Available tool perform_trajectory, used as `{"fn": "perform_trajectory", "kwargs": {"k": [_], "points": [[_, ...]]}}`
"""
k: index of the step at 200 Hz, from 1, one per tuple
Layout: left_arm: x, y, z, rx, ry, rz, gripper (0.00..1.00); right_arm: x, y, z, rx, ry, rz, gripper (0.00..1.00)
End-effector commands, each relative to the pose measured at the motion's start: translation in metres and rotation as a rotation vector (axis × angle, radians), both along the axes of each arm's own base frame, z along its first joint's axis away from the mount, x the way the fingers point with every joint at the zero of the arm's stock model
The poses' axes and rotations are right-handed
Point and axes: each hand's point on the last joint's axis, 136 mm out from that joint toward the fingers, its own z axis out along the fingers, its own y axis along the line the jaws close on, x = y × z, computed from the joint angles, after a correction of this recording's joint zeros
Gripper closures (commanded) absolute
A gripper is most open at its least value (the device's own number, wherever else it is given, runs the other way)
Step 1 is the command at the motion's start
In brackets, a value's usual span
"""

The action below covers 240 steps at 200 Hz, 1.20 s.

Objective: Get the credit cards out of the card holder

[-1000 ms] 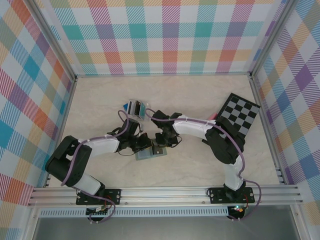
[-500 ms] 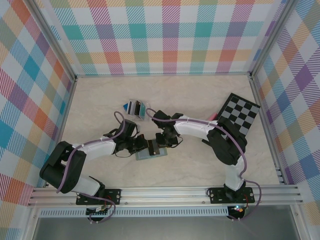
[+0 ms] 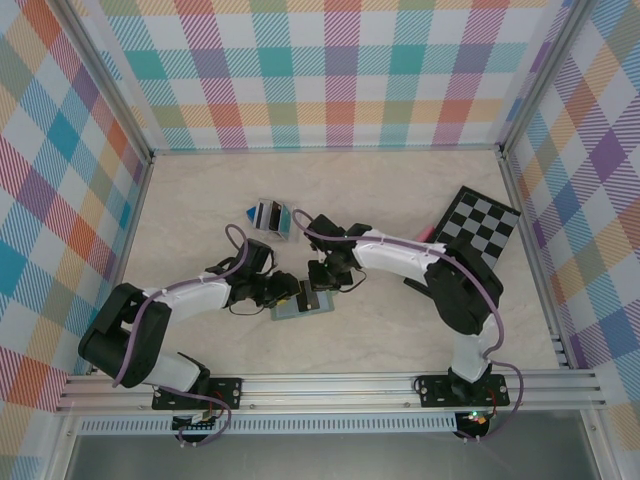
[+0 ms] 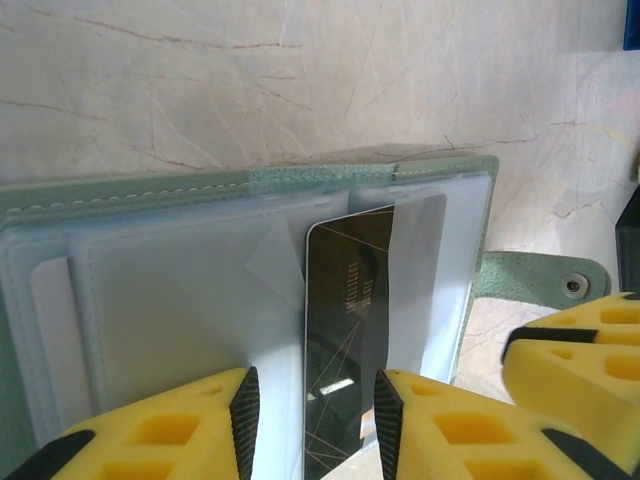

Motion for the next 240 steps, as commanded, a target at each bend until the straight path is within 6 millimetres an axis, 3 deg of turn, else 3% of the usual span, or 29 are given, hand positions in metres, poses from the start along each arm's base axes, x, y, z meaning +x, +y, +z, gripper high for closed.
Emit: {"fn": "perform_trajectory", "kwargs": {"k": [1,115,151,199,240], "points": [[0.003,-0.004,-0.001,-0.035,0.026,0.015,0.64,0.004,0.006,-0.007,-0.005,0.03,0.013,0.86],[0.003,-0.008,-0.009,-0.072,0.059,0.014,0.71,-0.005,0.01,-0.035,0.0,0.138,0.014,0.86],[0.005,-0.009,-0.008,-0.083,0.054,0.011,0.78,-0.007,0.009,-0.038,0.002,0.148,0.011,0.85],[0.006,-0.003,-0.006,-0.059,0.041,0.022,0.94,-0.005,0.004,-0.035,-0.01,0.137,-0.001,0.85],[0.003,0.008,0.003,0.001,0.01,0.002,1.0,-0.002,-0.003,-0.029,-0.035,0.108,-0.021,0.84]]}}
